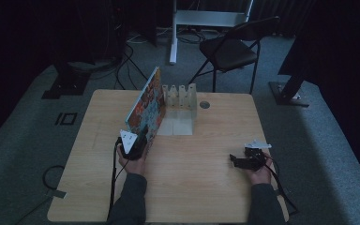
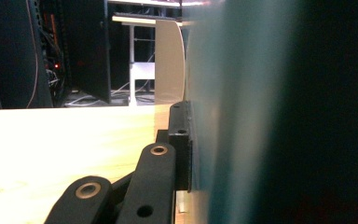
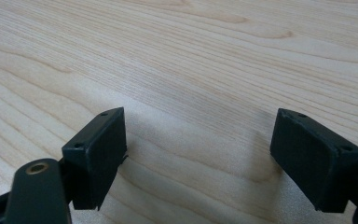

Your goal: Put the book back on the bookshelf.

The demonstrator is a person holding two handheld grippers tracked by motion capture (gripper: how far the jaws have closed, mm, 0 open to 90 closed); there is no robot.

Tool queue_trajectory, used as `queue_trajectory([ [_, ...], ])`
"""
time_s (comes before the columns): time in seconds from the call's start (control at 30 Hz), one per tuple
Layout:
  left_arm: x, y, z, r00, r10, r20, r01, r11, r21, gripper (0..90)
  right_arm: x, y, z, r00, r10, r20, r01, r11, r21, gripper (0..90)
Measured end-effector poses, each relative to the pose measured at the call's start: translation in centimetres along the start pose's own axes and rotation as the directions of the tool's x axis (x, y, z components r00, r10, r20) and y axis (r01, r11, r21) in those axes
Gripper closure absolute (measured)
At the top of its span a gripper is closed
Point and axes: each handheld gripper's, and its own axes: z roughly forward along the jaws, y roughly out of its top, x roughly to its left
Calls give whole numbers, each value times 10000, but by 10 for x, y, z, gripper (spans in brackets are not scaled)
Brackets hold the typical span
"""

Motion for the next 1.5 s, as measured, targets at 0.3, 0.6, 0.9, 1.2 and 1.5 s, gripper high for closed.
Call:
queue_trajectory([
  [0.3,1,1,-1,9989,461,50,-461,9989,-7,731,0,0,0,10000,-15,-8,15,10000,1,179],
  [0.6,1,2,-1,9979,642,111,-642,9979,-69,544,0,0,0,10000,-16,-13,16,10000,2,179],
  [0.9,0,5,-5,9964,840,122,-840,9965,-23,429,0,0,0,10000,-14,-16,14,10000,3,178],
  [1.2,6,8,-14,9957,838,404,-843,9964,104,321,0,0,0,10000,-11,-18,11,10000,2,178],
  [1.5,6,7,-25,9923,1041,665,-1068,9935,383,250,0,0,0,10000,-14,-17,14,10000,3,178],
])
